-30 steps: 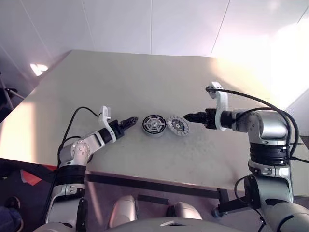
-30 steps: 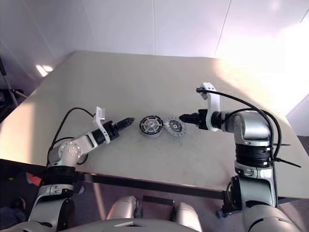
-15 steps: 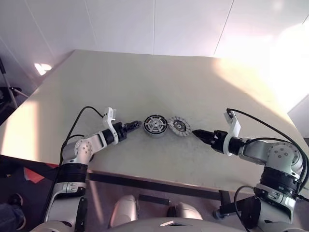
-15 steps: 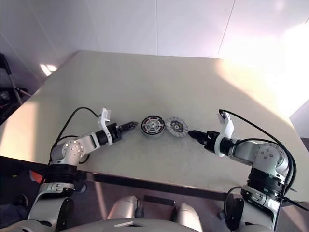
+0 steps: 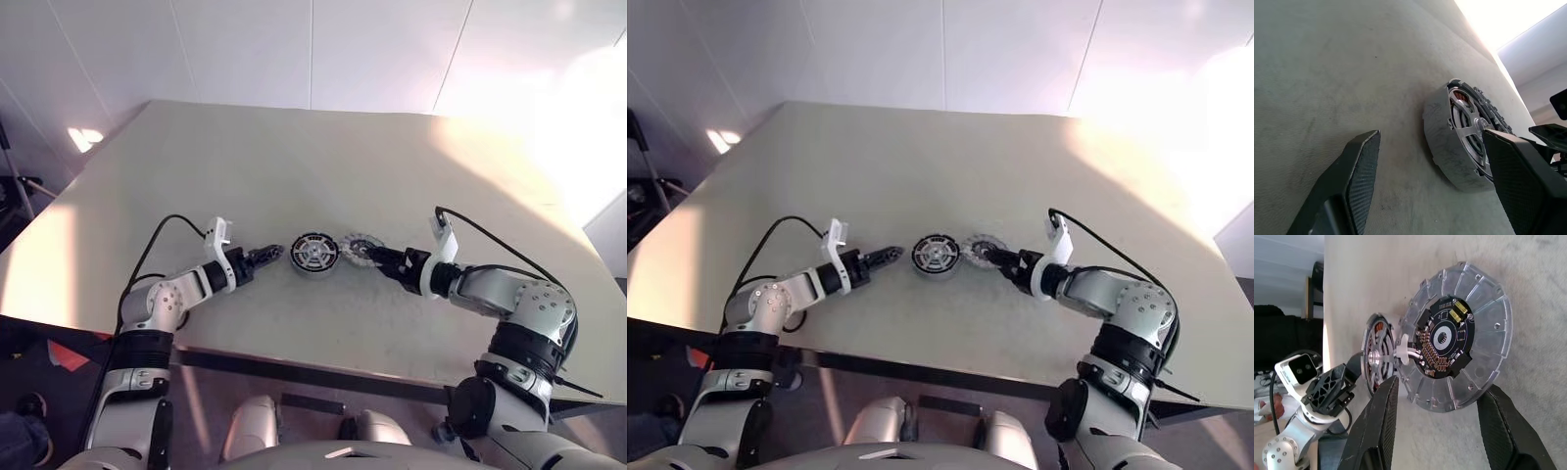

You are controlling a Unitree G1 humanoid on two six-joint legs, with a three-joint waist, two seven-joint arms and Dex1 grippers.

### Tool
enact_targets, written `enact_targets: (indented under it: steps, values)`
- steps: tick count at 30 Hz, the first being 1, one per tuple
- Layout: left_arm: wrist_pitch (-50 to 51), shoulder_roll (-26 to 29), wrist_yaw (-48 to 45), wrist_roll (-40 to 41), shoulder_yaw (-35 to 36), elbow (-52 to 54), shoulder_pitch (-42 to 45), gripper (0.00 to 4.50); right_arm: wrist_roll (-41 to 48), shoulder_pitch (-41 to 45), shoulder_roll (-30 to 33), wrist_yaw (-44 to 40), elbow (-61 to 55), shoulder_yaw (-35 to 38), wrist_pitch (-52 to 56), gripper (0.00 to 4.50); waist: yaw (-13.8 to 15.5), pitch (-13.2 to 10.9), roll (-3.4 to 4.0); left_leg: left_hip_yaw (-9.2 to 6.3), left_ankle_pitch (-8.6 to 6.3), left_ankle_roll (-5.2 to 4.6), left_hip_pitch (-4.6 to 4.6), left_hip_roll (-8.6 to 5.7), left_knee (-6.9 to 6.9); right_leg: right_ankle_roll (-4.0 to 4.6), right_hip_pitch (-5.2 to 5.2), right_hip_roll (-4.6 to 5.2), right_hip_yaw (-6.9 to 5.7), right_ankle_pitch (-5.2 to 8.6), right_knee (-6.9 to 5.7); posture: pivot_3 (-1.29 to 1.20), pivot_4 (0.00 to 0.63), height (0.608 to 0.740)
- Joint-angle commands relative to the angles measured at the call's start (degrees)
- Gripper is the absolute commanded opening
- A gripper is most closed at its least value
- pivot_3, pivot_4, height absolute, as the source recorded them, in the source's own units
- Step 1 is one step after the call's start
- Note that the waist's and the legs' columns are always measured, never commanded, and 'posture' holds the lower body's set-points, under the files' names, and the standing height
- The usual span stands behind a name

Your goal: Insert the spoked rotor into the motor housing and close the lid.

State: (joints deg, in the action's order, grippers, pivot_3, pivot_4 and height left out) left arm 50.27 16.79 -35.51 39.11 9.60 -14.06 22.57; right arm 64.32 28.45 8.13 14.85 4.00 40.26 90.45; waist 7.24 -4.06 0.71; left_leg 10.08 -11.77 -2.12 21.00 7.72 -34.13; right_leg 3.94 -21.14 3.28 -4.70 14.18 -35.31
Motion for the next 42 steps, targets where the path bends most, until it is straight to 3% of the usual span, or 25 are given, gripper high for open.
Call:
enact_targets:
  steps: [1, 9, 14, 20, 26, 30, 36, 42]
  values:
    - [-0.09, 0.37, -0.6, 0.32, 0.68, 1.29, 1.7, 3.53, -1.09, 2.27, -1.28, -0.91, 0.09, -0.69, -4.67, 2.73, 0.01, 0.0, 0.0, 0.0, 0.0, 0.0, 0.0, 0.0, 0.01, 0.0, -0.01, 0.0, 0.0, 0.0, 0.0, 0.0, 0.0, 0.74]
    - [-0.38, 0.33, -0.94, -0.3, 0.08, 0.14, 2.81, 3.53, -0.49, 4.4, -2.35, -3.41, 0.45, -3.46, -8.84, 2.73, -0.05, 0.0, 0.01, 0.0, 0.03, 0.06, 0.0, 0.0, 0.05, -0.02, -0.02, 0.0, 0.0, 0.0, 0.0, 0.0, 0.0, 0.74]
    - [-0.47, 0.74, -1.4, -0.62, 0.21, -0.71, 3.62, 3.53, 4.56, 5.42, -3.6, -3.78, -2.18, -4.62, -5.51, 2.73, -0.11, -0.01, 0.01, 0.0, 0.02, 0.06, 0.06, -0.01, 0.07, -0.08, -0.07, 0.0, 0.0, -0.03, 0.02, 0.0, 0.0, 0.74]
    - [-0.65, 0.69, -1.73, -1.21, 0.08, -1.16, 3.88, 3.53, 8.54, 4.51, -3.7, -7.95, -7.42, -10.21, -3.83, 2.73, -0.08, -0.01, 0.01, -0.01, 0.03, 0.06, 0.04, 0.0, 0.13, -0.09, -0.08, -0.01, 0.0, -0.03, 0.02, 0.0, 0.0, 0.74]
    - [-0.91, 0.75, -1.99, -1.75, 0.38, -1.76, 4.19, 3.53, 6.94, 4.73, -1.6, -12.84, -8.11, -15.63, -5.91, 2.73, 0.01, -0.01, 0.01, -0.01, 0.03, 0.06, 0.04, -0.02, 0.12, -0.08, -0.02, 0.0, 0.0, -0.02, 0.1, 0.0, 0.0, 0.74]
    - [-0.94, 0.94, -2.05, -1.85, 0.61, -1.72, 4.23, 3.53, -1.3, 3.53, 4.1, -21.06, -12.91, -25.73, -12.31, 2.73, 0.09, -0.01, 0.0, -0.01, 0.03, 0.07, 0.06, -0.02, 0.12, -0.09, -0.03, 0.0, 0.0, -0.03, 0.12, 0.0, 0.0, 0.74]
    - [-1.14, 1.28, -2.47, -1.5, 1.53, -2.19, 4.61, 3.53, -29.38, 1.1, 16.6, -38.58, -16.0, -48.41, -43.49, 2.73, 0.23, -0.01, -0.03, -0.02, 0.02, 0.05, 0.11, -0.02, 0.13, -0.46, 0.03, -0.02, 0.0, -0.21, 0.35, 0.0, 0.0, 0.74]
    - [-1.45, 1.42, -2.72, -1.59, 2.04, -3.02, 5.32, 3.53, -37.85, 4.42, 14.71, -44.84, -5.97, -52.73, -53.0, 2.73, -0.13, -0.02, -0.04, -0.02, -0.02, -0.03, 0.17, -0.03, 0.1, -0.15, 0.02, -0.02, 0.0, -0.2, 0.41, 0.0, 0.0, 0.74]
